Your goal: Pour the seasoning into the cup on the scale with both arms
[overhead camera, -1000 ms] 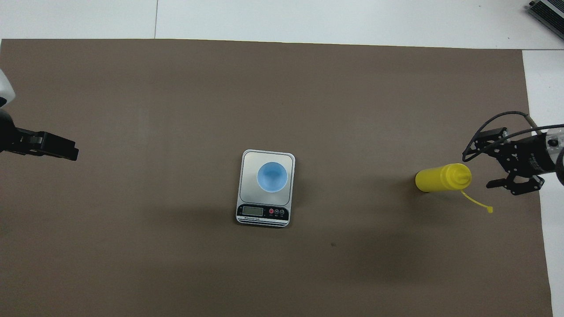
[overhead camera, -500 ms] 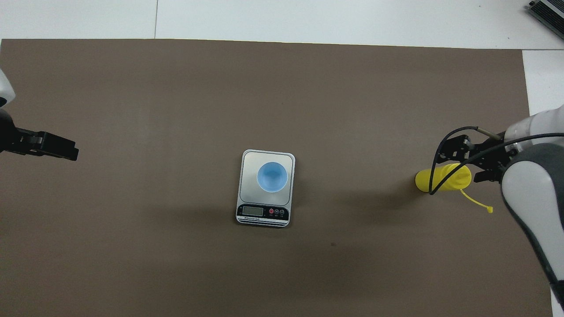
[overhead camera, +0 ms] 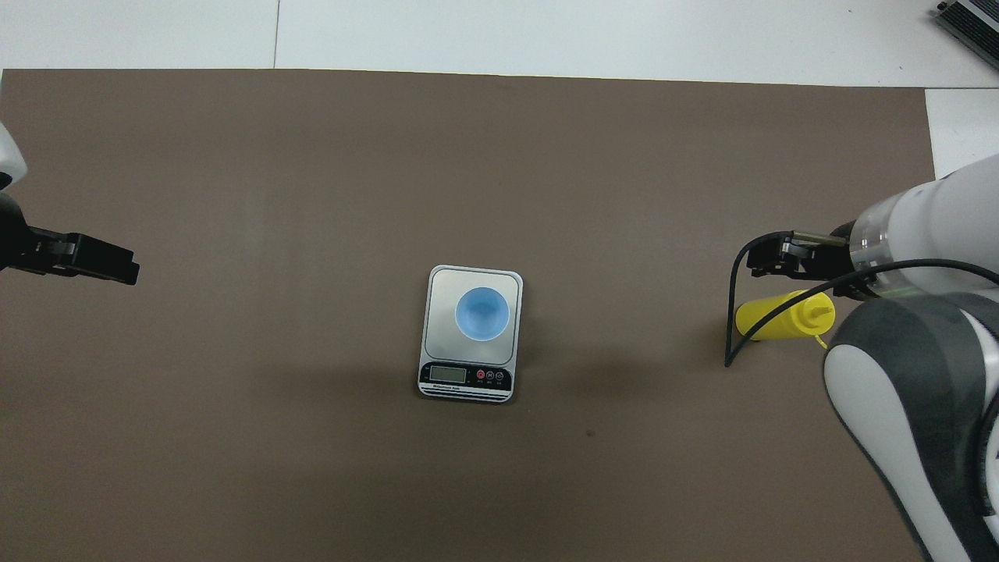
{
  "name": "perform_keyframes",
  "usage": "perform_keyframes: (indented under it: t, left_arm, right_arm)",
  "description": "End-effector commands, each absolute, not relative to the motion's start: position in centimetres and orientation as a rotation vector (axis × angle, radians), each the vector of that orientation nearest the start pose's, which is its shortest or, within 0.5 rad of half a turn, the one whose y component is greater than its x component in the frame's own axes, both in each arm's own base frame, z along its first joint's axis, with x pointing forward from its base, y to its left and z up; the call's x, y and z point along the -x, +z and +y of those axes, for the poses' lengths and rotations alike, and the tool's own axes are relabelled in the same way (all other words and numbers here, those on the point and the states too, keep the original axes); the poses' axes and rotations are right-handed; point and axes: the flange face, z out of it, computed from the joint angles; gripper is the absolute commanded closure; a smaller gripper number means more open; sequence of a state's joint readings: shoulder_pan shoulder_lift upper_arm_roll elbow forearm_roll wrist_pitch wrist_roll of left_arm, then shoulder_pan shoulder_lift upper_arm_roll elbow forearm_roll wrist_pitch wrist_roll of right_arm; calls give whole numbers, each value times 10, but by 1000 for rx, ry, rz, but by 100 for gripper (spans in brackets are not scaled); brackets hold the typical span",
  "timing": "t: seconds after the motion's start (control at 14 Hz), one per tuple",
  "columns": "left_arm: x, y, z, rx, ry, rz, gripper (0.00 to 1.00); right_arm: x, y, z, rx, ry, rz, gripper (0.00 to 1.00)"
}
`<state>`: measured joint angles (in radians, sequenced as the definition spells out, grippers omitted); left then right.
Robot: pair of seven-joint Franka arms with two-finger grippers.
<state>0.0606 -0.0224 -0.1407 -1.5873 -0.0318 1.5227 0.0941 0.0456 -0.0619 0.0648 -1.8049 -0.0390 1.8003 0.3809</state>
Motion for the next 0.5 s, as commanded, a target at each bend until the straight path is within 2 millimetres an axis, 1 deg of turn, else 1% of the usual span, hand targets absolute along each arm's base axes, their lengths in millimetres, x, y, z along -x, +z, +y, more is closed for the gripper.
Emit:
perform_keyframes:
  t: [0.0, 0.14, 0.29, 0.43]
  left_arm:
    - [-535, 625, -45, 3170, 78, 277, 0]
    - [-535, 625, -46, 3170, 78, 280, 0]
    - [-535, 625, -45, 3170, 78, 277, 0]
    - [-535, 625, -45, 3170, 78, 277, 0]
  right_arm:
    - [-551, 590, 53, 3156, -138, 352, 0]
    - [-553, 596, 52, 3170, -108, 287, 0]
    - [-553, 606, 49, 3161, -110, 256, 0]
    - [-549, 606, 46, 3167, -92, 206, 0]
